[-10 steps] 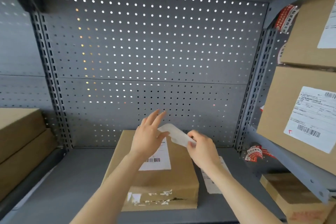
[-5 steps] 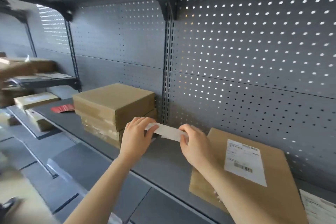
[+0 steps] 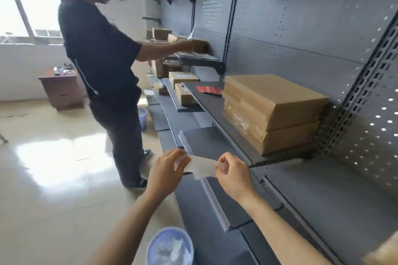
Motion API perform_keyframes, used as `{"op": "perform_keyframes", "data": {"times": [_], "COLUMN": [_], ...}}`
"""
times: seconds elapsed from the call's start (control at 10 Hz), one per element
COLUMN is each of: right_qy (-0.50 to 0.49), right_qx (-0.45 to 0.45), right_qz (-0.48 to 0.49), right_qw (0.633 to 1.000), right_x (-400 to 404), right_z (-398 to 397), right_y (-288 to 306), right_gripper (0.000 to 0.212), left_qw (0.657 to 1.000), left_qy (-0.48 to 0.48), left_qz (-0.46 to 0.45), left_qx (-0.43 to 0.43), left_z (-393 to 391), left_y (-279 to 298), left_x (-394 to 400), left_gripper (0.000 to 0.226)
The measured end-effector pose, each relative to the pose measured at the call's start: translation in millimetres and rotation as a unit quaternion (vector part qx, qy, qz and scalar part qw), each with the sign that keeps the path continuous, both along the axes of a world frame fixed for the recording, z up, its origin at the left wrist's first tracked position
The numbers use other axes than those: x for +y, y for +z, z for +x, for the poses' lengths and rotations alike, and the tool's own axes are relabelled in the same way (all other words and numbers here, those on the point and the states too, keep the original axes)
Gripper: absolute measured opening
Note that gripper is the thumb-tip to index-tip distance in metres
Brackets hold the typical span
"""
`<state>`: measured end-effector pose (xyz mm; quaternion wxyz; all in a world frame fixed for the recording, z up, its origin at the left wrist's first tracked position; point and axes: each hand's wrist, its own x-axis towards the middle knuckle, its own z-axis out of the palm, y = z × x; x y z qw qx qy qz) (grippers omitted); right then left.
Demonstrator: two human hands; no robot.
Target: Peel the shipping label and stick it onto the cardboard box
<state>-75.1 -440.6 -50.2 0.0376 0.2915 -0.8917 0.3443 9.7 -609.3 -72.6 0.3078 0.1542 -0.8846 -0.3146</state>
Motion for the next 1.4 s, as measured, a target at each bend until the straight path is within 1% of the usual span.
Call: {"op": "perform_keyframes", "data": {"times": [0.1,0.2,0.3,0.4,0.5,0.7,0.9,1.0,1.1,1.3,1.4], "right_qy": [0.016,0.022,0.019,0.025,0.023,0.011,-0.013,-0.016,-0.02,-0.021,-0.018], "right_qx": [-0.064,-0.139,-0.207,-0.263,-0.288,-0.315,-0.301,-0.293,-0.293,-0.322,-0.332], "right_qz": [0.012,0.019,0.021,0.024,0.043,0.067,0.083,0.097,0.123,0.147,0.146], "right_qw": [0.998,0.99,0.978,0.964,0.956,0.947,0.95,0.951,0.948,0.935,0.932], "right_x": [-21.1,-32.6,-39.8,-45.8,-52.6,-72.1,-99.5,-113.3,-126.6,-144.4,-152.7], "right_z": [-2.3,-8.9,-15.7,-19.5,-22.7,-26.0,-37.4,-43.1,-49.0,-51.4,-53.1], "right_y": [-28.7,-61.7,-103.2,-150.2,-199.1,-296.7,-391.2,-445.1,-496.0,-578.0,-607.3], "right_gripper": [0.005,0.01,0.009,0.01,0.01,0.011,0.013,0.013,0.006,0.005,0.005], "left_qw": [0.998,0.993,0.987,0.979,0.964,0.932,0.91,0.907,0.904,0.897,0.898], "left_qy": [0.035,0.055,0.071,0.092,0.112,0.15,0.164,0.171,0.183,0.191,0.199], "left_qz": [0.049,0.083,0.118,0.156,0.207,0.267,0.302,0.296,0.289,0.293,0.297], "left_qx": [-0.032,-0.063,-0.077,-0.095,-0.124,-0.191,-0.232,-0.245,-0.254,-0.27,-0.255], "left_z": [10.2,12.8,13.7,15.8,17.5,17.4,3.4,-3.3,-9.9,-12.7,-13.6], "left_y": [-35.2,-72.4,-112.7,-153.9,-205.3,-305.7,-398.8,-448.1,-491.1,-554.2,-574.1], "left_x": [-14.6,-22.0,-23.2,-22.4,-26.9,-40.3,-65.6,-80.6,-93.2,-105.4,-110.3], "left_gripper": [0.015,0.016,0.017,0.016,0.017,0.019,0.022,0.018,0.016,0.015,0.014]}}
